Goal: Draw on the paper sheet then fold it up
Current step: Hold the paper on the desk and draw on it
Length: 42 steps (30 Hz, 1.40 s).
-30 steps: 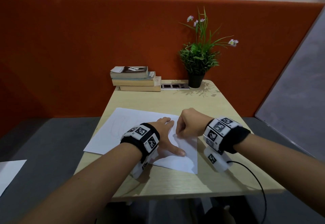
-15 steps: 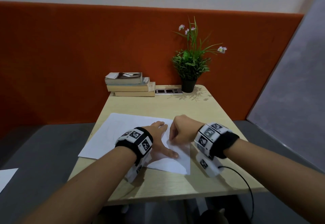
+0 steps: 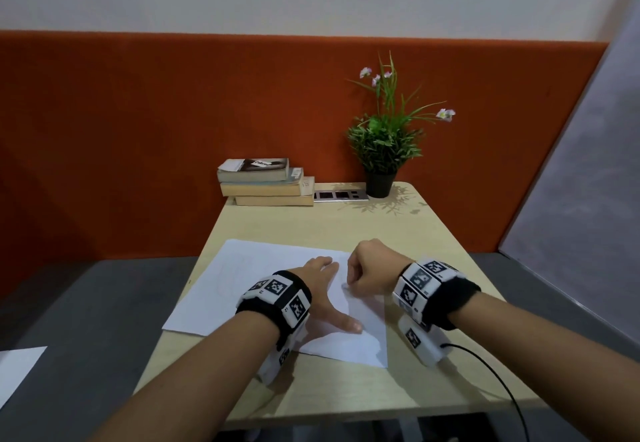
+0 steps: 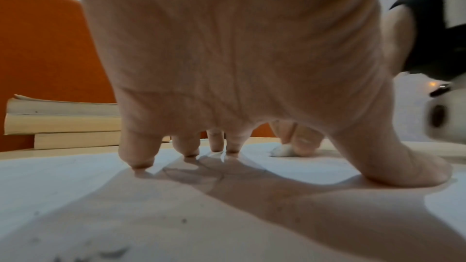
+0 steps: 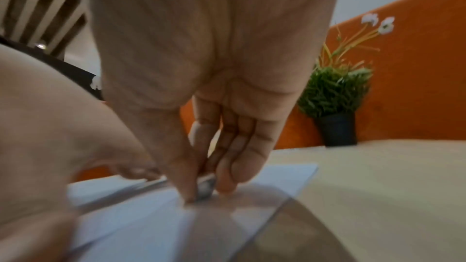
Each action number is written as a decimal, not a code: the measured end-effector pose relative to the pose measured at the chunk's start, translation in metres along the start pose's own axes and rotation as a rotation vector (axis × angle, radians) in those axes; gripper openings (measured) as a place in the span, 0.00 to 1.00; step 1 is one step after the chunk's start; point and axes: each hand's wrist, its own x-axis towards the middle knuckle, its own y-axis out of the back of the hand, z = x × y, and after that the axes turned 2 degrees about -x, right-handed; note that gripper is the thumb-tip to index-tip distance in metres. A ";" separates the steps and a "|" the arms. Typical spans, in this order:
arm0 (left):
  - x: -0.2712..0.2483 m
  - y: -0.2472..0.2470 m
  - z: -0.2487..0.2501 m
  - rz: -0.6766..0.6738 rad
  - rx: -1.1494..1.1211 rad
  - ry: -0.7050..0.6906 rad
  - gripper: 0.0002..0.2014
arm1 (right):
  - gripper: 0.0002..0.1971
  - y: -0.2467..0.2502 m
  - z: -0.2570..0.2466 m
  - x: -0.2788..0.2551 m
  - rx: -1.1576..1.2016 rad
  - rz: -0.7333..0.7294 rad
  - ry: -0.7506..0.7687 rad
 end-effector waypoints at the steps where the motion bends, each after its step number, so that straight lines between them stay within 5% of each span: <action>1: 0.001 -0.001 -0.001 0.000 0.001 -0.001 0.65 | 0.06 0.000 0.000 -0.006 0.007 -0.031 0.026; 10: 0.004 -0.001 -0.002 -0.008 0.003 0.012 0.66 | 0.09 0.013 0.007 0.006 -0.065 0.006 0.000; 17: 0.000 -0.001 0.001 0.013 0.023 -0.005 0.64 | 0.06 0.012 0.005 -0.021 -0.077 -0.166 0.100; 24: 0.000 0.000 0.003 0.017 0.012 -0.001 0.64 | 0.08 0.014 0.006 0.008 -0.095 0.005 0.008; 31: -0.001 0.000 0.001 0.017 0.008 -0.014 0.64 | 0.05 0.006 0.010 -0.023 0.002 -0.165 0.101; 38: -0.006 0.003 0.006 0.007 0.011 0.006 0.63 | 0.06 0.014 0.013 0.001 -0.076 0.019 -0.011; 42: -0.008 0.004 0.007 0.011 0.012 0.006 0.62 | 0.06 0.013 0.013 -0.008 -0.054 -0.082 -0.001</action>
